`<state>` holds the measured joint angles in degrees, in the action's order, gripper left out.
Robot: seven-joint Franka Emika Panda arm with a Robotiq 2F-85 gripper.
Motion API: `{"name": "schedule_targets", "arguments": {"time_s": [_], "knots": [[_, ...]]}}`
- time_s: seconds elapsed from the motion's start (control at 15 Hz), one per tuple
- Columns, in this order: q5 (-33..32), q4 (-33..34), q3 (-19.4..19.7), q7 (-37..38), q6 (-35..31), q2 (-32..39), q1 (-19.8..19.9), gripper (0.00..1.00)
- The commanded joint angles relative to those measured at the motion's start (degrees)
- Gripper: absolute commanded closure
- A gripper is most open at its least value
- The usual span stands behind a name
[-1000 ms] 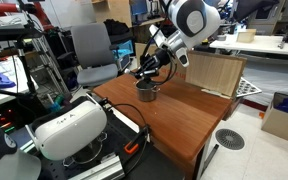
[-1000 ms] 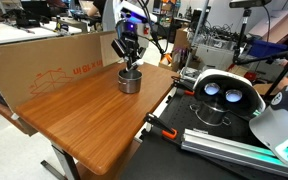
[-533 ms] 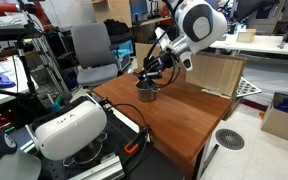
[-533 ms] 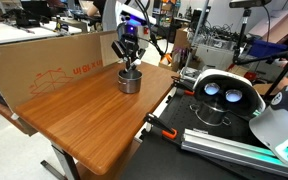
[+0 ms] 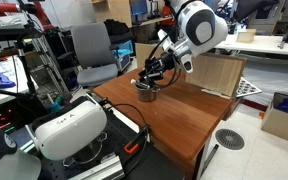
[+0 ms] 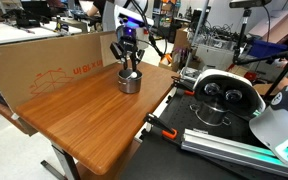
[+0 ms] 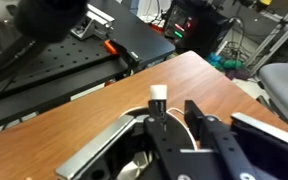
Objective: Pick up the marker and put it inside the silver pot
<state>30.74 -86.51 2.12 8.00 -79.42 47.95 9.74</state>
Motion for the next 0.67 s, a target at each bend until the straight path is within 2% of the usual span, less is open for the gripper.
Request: {"name": "schedule_targets", "arguments": {"time_s": [0.0, 0.27, 0.33, 0.6], "knots": [[0.22, 3.83, 0.13, 1.41, 3.66, 2.26, 0.0, 0.33], [0.09, 4.06, 0.21, 1.15, 3.6, 1.97, -0.25, 0.03], [-0.05, 3.76, 0.23, 0.76, 3.22, 1.56, -0.33, 0.0], [-0.81, 2.12, 0.4, -0.5, 1.09, -0.53, -1.03, 0.0]]}}
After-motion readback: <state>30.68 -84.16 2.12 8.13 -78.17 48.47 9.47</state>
